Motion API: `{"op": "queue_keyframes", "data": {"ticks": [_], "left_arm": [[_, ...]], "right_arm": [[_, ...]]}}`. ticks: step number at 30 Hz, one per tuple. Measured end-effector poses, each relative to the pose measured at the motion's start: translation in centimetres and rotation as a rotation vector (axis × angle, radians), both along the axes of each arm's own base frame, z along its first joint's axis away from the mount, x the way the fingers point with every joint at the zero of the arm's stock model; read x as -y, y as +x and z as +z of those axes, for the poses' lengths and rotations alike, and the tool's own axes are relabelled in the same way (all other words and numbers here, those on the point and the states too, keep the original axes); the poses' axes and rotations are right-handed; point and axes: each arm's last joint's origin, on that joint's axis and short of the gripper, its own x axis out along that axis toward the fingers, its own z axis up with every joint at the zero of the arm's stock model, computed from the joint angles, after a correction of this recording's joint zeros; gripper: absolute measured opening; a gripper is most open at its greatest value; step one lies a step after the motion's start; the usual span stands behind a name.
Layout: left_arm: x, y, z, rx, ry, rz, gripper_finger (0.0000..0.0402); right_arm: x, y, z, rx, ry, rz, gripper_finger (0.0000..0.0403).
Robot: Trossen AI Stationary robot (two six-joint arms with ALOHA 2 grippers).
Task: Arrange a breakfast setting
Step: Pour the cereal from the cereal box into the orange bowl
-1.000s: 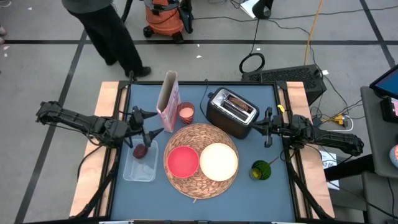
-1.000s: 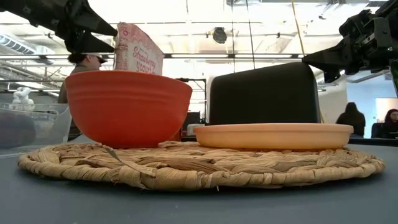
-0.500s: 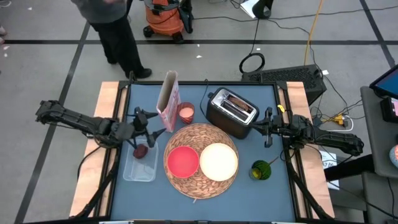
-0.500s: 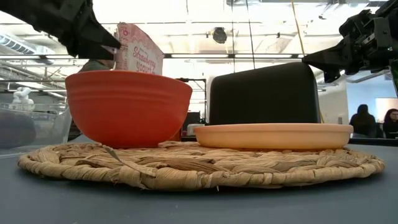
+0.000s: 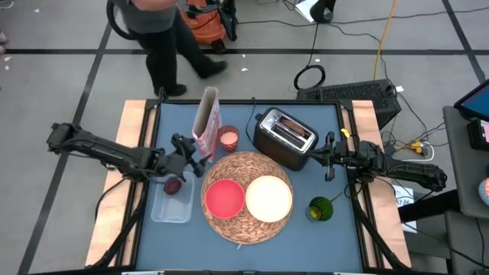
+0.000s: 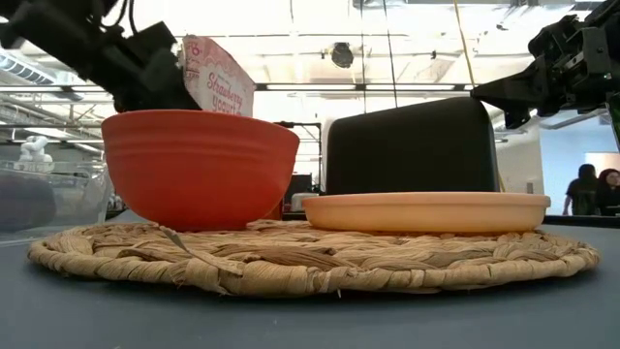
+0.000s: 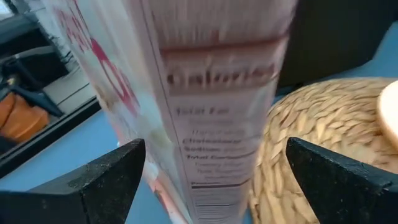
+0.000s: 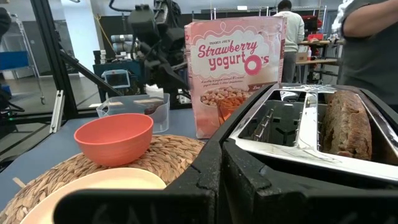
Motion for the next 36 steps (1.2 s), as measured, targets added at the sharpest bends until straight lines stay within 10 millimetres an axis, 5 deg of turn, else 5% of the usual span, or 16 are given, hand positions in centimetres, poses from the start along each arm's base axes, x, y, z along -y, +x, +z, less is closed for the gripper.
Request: {"op": "queue_keyframes", "data": {"ticks": [15, 36], "left_arm": [[-1.6, 1.2, -2.4, -0.028, -0.088, 0.161, 0.0395], [-1.6, 1.4, -2.2, 0.005, -0.099, 0.152, 0.0395]], "right_arm": [[0.0, 0.0, 0.0, 0.000, 0.000, 0.000, 0.0013], [0.0, 0.0, 0.0, 0.000, 0.000, 0.000, 0.0013]]}}
